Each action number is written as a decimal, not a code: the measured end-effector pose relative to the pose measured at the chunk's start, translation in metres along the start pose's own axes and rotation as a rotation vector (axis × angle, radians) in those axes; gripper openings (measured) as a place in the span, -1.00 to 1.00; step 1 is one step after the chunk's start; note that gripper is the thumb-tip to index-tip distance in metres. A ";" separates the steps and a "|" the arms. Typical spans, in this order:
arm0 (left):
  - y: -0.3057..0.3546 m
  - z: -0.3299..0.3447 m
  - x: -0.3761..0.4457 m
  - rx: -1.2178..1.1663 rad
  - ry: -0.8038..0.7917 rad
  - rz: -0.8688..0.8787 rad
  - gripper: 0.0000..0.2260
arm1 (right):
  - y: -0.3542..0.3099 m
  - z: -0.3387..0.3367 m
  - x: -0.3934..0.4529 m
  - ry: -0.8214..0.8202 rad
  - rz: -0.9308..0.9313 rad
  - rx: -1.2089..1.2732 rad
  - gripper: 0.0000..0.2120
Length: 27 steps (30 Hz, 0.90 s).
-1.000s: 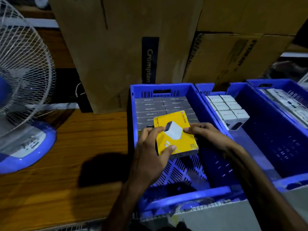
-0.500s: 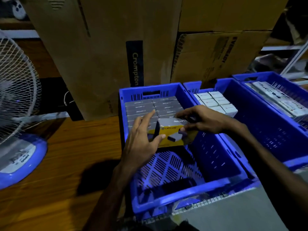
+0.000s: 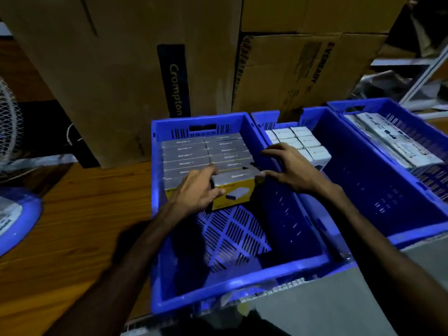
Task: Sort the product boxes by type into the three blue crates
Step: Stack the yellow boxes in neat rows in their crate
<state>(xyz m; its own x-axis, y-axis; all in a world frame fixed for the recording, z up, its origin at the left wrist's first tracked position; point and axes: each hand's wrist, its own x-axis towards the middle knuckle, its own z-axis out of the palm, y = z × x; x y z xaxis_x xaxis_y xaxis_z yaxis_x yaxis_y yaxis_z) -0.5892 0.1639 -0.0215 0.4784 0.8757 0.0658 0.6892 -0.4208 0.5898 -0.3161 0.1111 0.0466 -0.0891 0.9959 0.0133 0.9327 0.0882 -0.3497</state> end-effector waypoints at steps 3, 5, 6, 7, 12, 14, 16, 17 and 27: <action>-0.002 0.011 0.011 0.050 -0.035 -0.048 -0.65 | 0.029 0.009 -0.007 -0.026 0.119 0.041 -0.25; 0.002 0.018 0.016 0.059 -0.078 -0.089 -0.64 | 0.038 0.015 -0.013 -0.082 0.173 0.102 -0.23; 0.004 0.021 0.017 0.059 -0.098 -0.112 -0.65 | 0.039 0.018 -0.016 -0.097 0.182 0.142 -0.22; 0.005 0.024 0.018 0.061 -0.110 -0.135 -0.66 | 0.042 0.021 -0.018 -0.107 0.187 0.175 -0.22; 0.007 0.032 0.022 0.076 -0.049 -0.217 -0.63 | 0.046 0.032 -0.026 -0.040 0.170 0.235 -0.27; 0.011 0.038 0.021 0.109 -0.042 -0.229 -0.63 | 0.051 0.037 -0.025 -0.032 0.160 0.263 -0.25; 0.014 0.046 0.018 0.140 -0.033 -0.217 -0.59 | 0.053 0.040 -0.024 -0.024 0.154 0.260 -0.24; 0.015 0.049 0.017 0.162 -0.018 -0.202 -0.56 | 0.054 0.042 -0.023 -0.022 0.149 0.253 -0.24; 0.014 0.071 -0.002 0.558 0.119 0.011 -0.38 | 0.049 0.044 -0.023 -0.024 0.179 0.212 -0.21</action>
<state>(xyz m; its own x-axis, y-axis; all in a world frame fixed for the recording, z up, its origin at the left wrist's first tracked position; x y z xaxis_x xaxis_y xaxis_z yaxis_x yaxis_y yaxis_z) -0.5418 0.1391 -0.0701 0.4445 0.8778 0.1786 0.8833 -0.4627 0.0758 -0.2838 0.0918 -0.0123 0.0601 0.9943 -0.0883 0.8407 -0.0981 -0.5326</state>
